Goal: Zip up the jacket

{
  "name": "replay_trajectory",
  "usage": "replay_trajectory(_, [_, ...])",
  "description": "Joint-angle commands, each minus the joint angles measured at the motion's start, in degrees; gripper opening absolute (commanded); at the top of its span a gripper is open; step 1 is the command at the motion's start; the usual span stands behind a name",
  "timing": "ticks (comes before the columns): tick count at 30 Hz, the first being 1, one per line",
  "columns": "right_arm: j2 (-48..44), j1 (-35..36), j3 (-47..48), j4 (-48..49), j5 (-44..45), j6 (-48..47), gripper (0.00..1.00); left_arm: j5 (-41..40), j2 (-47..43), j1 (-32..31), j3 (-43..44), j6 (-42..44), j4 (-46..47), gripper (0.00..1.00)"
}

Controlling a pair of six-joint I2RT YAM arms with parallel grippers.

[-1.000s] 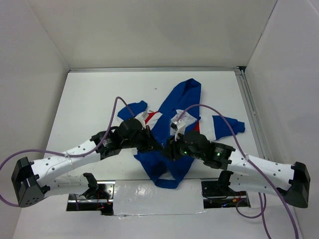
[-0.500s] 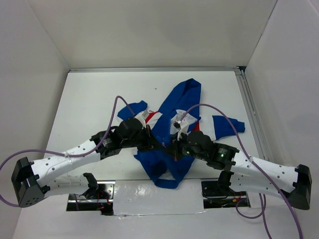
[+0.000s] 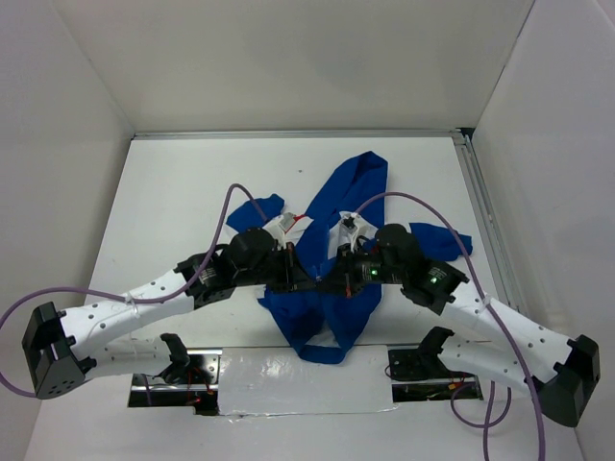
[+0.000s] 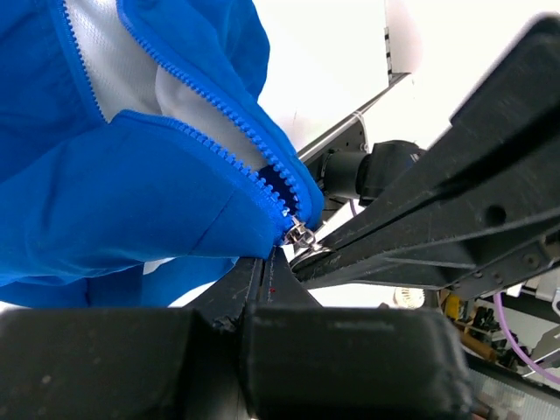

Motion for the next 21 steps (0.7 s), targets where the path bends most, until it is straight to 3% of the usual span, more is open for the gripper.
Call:
replay_trajectory(1, [1.74, -3.46, 3.92, 7.63, -15.63, 6.33, 0.0, -0.84, 1.22, -1.39, -0.41, 2.83, -1.38, 0.0])
replay_trajectory(5, [4.28, -9.53, 4.62, 10.79, -25.63, 13.38, 0.0, -1.99, 1.84, -2.28, -0.49, 1.95, -4.01, 0.0])
replay_trajectory(11, [5.87, -14.63, 5.15, 6.75, -26.63, 21.88, 0.0, -1.2, -0.35, -2.63, -3.65, 0.98, -3.14, 0.0])
replay_trajectory(17, [7.98, -15.87, 0.5, 13.43, -20.58, 33.41, 0.0, -0.59, -1.94, -4.91, -5.15, 1.34, -2.43, 0.0])
replay_trajectory(21, [9.82, -15.95, 1.79, 15.12, -13.4, 33.96, 0.0, 1.25, -1.85, -6.93, -5.67, 0.63, -3.93, 0.0])
